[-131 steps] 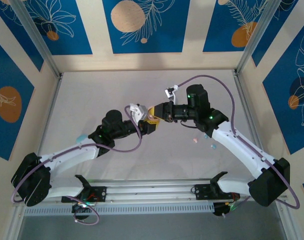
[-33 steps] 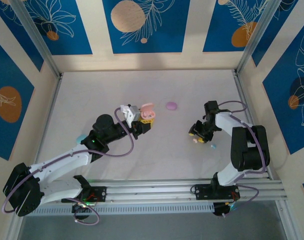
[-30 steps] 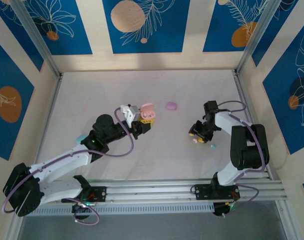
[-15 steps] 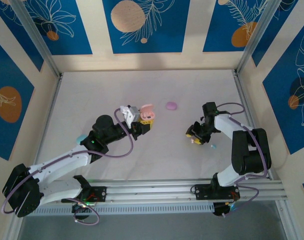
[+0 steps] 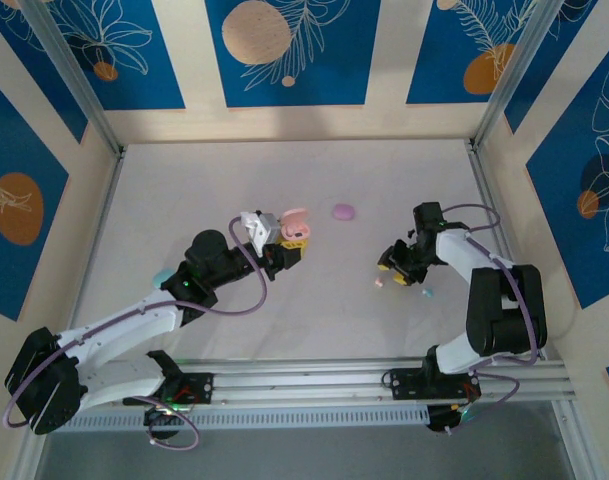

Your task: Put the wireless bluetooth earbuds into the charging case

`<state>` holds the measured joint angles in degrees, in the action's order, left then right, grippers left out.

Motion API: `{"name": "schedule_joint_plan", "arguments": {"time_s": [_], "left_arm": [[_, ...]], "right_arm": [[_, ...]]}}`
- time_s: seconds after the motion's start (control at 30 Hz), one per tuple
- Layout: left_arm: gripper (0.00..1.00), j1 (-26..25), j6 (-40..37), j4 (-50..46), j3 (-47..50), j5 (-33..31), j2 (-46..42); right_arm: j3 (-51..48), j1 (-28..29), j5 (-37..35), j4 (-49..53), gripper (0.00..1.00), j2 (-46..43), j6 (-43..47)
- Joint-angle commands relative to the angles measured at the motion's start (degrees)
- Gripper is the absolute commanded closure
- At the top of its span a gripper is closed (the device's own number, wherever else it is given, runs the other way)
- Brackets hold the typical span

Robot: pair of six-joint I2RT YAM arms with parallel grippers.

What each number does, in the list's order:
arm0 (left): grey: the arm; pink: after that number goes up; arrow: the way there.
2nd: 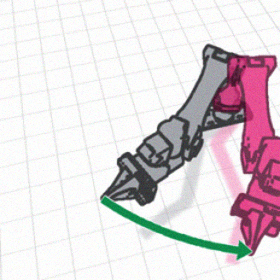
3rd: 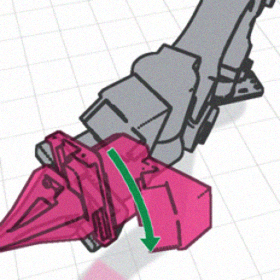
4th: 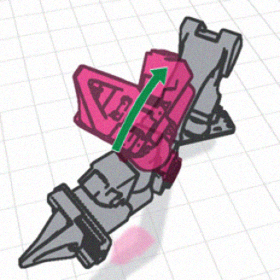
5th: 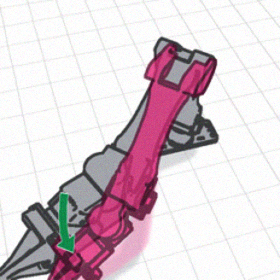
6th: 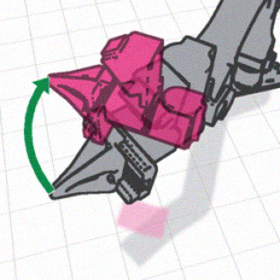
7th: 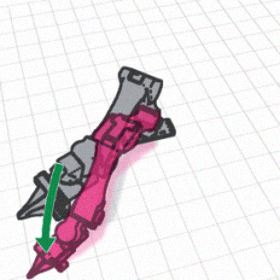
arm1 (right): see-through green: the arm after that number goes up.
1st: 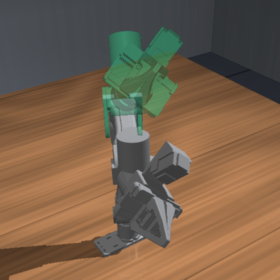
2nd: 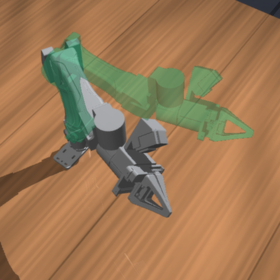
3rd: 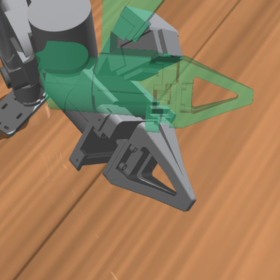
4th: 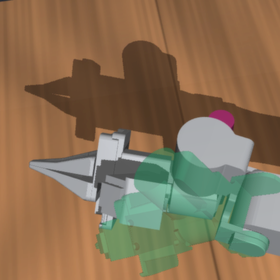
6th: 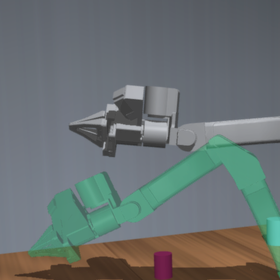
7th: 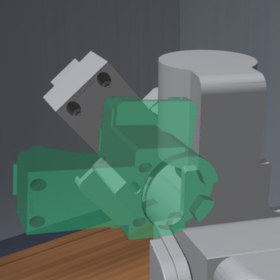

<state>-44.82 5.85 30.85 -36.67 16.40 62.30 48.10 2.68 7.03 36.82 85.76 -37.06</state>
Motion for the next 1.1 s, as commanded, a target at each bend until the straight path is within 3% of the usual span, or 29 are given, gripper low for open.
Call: {"name": "schedule_joint_plan", "arguments": {"time_s": [0.0,0.9,1.07], "left_arm": [[0.73,-0.7,-0.2,0.4,-0.7,-0.1,-1.2],[0.74,-0.7,-1.5,-2.6,-2.0,-0.3,-1.2],[0.75,-0.7,0.5,0.4,1.4,-0.8,-0.5]], "right_arm": [[1.3,0.2,1.8,0.9,0.54,1.5,2.0],[7.5,5.1,-4.8,7.1,0.56,6.3,4.8],[8.7,5.1,-6.3,7.7,0.56,7.2,5.8]]}}
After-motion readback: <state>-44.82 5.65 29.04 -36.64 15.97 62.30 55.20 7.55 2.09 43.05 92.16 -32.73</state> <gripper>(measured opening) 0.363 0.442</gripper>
